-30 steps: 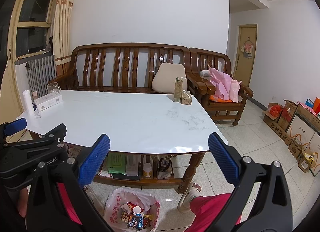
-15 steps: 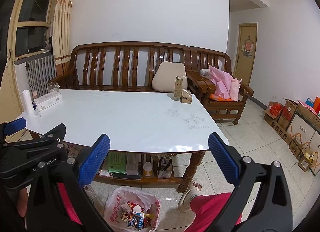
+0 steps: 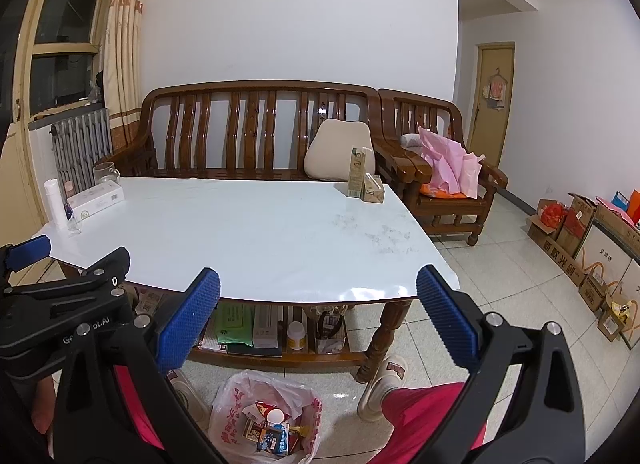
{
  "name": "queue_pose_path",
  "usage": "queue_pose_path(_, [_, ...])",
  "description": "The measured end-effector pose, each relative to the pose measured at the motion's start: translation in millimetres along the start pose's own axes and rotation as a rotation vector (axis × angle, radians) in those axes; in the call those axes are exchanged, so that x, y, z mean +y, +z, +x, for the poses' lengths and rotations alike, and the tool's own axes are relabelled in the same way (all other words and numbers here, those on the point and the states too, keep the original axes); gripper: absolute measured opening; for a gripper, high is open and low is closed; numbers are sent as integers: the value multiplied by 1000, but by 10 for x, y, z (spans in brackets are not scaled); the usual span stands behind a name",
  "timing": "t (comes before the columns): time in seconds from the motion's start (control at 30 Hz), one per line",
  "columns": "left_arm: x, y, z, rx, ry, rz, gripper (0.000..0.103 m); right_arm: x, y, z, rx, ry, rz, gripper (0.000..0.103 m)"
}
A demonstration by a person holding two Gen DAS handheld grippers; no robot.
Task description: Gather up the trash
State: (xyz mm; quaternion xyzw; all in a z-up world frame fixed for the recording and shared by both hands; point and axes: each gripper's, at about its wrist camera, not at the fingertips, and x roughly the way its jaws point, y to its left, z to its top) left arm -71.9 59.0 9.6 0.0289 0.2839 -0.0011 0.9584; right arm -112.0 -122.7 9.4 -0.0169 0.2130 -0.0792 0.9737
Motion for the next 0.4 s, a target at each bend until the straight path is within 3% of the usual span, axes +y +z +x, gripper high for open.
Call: queue_pose_path(0.4, [-25, 37, 7, 7, -1, 7, 95, 8, -35, 9, 1, 0, 2, 96])
